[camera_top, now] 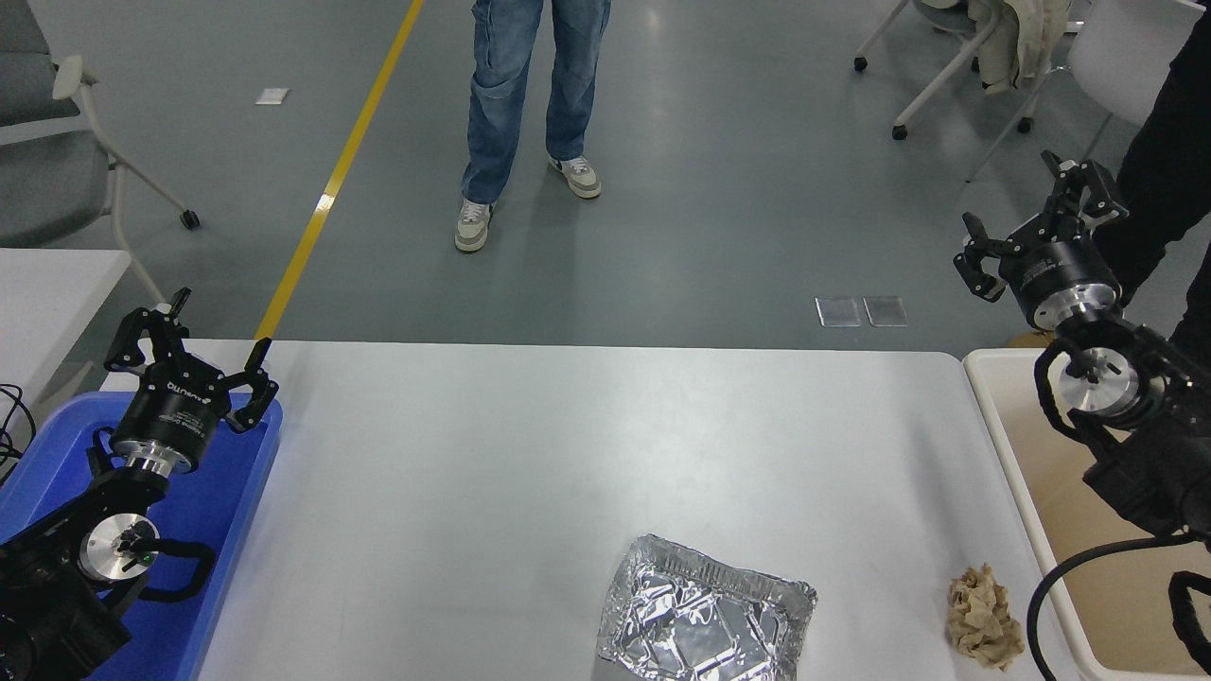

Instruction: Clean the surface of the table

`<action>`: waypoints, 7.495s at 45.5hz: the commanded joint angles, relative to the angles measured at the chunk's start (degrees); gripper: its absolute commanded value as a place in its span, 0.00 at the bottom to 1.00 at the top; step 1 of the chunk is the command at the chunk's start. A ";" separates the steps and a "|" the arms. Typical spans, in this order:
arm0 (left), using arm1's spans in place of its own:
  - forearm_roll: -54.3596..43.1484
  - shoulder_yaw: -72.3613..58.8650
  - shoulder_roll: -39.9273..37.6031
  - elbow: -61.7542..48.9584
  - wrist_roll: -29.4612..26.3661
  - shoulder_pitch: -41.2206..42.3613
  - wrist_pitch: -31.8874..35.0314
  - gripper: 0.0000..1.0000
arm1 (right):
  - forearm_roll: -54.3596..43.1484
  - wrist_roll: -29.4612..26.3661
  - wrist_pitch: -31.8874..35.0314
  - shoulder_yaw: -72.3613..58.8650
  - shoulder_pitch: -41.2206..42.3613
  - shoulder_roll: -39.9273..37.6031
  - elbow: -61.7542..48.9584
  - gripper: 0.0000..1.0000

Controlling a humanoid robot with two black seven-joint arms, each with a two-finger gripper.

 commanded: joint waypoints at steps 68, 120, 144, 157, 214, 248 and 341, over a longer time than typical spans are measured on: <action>0.00 0.00 0.00 0.00 0.00 0.00 0.04 1.00 | -45.12 0.01 17.91 -69.45 32.50 22.69 2.92 0.99; 0.00 0.00 0.00 0.00 0.00 0.00 -0.04 1.00 | -65.34 0.01 19.24 -71.31 34.00 14.86 41.60 0.99; 0.00 0.00 0.00 0.00 0.00 0.00 -0.04 1.00 | -64.72 -0.43 11.86 -62.78 21.34 17.85 30.44 0.98; 0.00 0.00 0.00 0.00 0.00 0.00 0.04 1.00 | -64.81 -0.34 11.41 -62.78 15.98 19.34 26.05 0.98; 0.00 0.00 -0.09 0.00 0.00 0.00 -0.04 1.00 | -70.26 3.35 9.22 -64.80 11.67 20.93 20.15 0.00; 0.00 0.00 -0.09 0.00 0.00 0.00 -0.04 1.00 | -69.11 8.01 9.04 -60.68 14.30 19.17 19.63 0.00; 0.00 0.00 0.00 0.00 0.00 0.00 -0.04 1.00 | -46.36 11.35 21.61 -55.31 24.42 -9.74 -3.30 0.00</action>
